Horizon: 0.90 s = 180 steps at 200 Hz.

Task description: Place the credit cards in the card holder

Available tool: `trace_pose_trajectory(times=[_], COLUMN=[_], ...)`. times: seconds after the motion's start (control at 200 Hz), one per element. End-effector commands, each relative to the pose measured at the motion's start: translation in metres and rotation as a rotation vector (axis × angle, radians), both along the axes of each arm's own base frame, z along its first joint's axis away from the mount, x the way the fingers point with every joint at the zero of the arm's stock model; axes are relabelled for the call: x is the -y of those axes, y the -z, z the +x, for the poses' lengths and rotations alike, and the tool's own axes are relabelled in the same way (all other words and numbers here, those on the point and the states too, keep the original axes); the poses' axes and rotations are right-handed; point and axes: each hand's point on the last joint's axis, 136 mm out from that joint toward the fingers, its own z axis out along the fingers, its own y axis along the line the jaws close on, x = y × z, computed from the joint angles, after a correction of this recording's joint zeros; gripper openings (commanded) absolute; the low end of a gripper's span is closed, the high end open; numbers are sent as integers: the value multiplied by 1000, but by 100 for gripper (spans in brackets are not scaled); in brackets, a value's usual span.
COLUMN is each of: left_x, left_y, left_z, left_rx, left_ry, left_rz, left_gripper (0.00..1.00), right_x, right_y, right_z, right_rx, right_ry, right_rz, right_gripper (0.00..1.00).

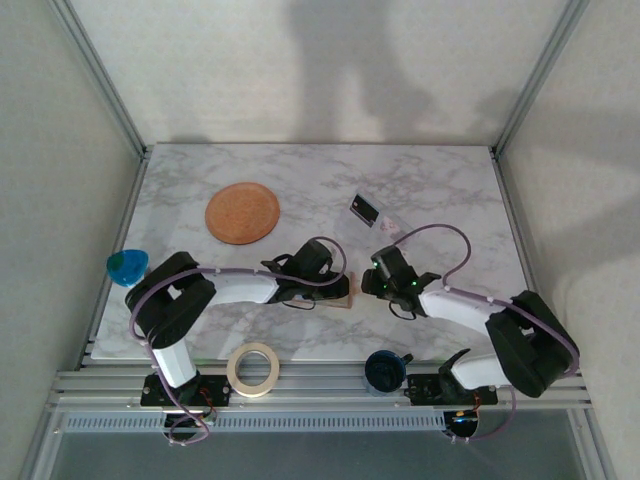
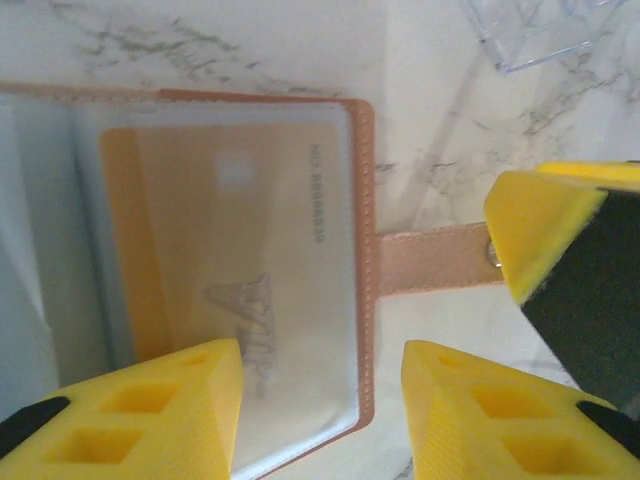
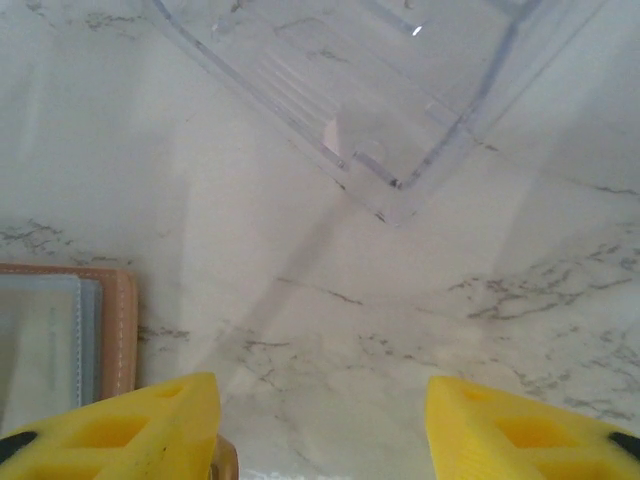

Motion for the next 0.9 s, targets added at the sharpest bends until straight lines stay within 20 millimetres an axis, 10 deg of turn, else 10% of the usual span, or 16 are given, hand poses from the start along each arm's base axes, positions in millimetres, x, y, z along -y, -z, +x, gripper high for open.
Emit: trace_pose_trajectory(times=[0.0, 0.43, 0.896], left_x=[12, -50, -164], left_y=[-10, -90, -85], left_z=[0, 25, 50], left_rx=[14, 175, 190], left_ry=[27, -117, -329], left_rz=[-30, 5, 8], left_gripper=[46, 46, 52], right_x=[4, -15, 11], right_y=[-8, -94, -118], right_z=[1, 15, 97], right_rx=[13, 108, 78], right_ry=[31, -216, -219], right_rz=[38, 99, 20], right_gripper=[57, 63, 63])
